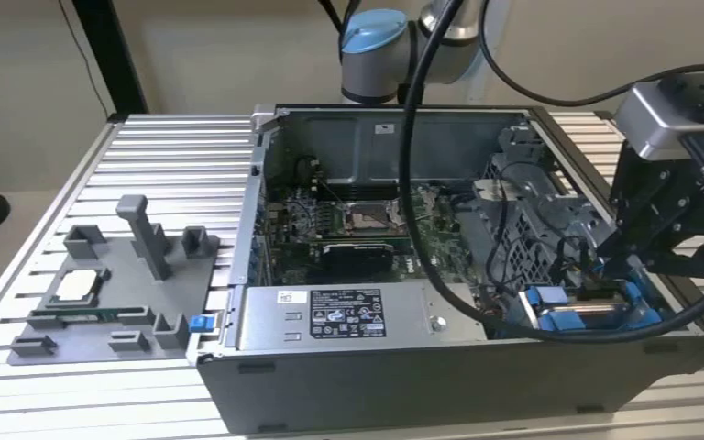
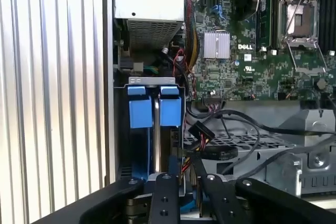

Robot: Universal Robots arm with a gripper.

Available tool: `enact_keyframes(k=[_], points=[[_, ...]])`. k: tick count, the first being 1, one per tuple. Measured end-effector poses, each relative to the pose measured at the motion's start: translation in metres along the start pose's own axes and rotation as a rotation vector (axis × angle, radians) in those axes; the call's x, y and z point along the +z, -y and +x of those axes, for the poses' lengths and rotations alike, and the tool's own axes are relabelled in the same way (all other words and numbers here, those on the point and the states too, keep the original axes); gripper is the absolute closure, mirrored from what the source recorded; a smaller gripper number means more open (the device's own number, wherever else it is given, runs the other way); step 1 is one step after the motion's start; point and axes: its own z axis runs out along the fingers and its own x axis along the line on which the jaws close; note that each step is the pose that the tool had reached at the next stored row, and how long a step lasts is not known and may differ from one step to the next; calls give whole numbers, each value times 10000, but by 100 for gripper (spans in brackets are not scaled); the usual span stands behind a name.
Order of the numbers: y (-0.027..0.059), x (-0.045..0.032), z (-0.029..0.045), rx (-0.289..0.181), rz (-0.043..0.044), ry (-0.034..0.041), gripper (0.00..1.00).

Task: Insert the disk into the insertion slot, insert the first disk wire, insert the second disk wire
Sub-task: 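Insert the second disk wire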

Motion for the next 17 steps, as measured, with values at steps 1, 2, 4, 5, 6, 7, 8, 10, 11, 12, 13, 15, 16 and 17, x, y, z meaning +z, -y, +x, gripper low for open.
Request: enact_keyframes(k=[1,2,4,5,6,7,8,10,11,12,13,15,16,17], points=[[-1,-46,-8,0,0,-1,0],[-2,-90,-15,0,0,1,0],[-3,-163,-27,0,0,0,0],[-3,-168,-28,0,0,2,0],[-3,-168,-28,-1,-1,2,0],[-3,-168,-28,-1,-1,4,0],[-3,-168,-28,-1,-1,4,0],[-3,-170,-28,0,0,2,0],[-3,-170,-28,0,-1,3,0],[-3,-170,-28,-1,0,3,0],[-3,-171,-28,-1,0,3,0],[-3,-172,-28,0,-1,3,0],[-3,-172,-28,0,-1,2,0],[-3,-172,-29,-1,0,3,0]])
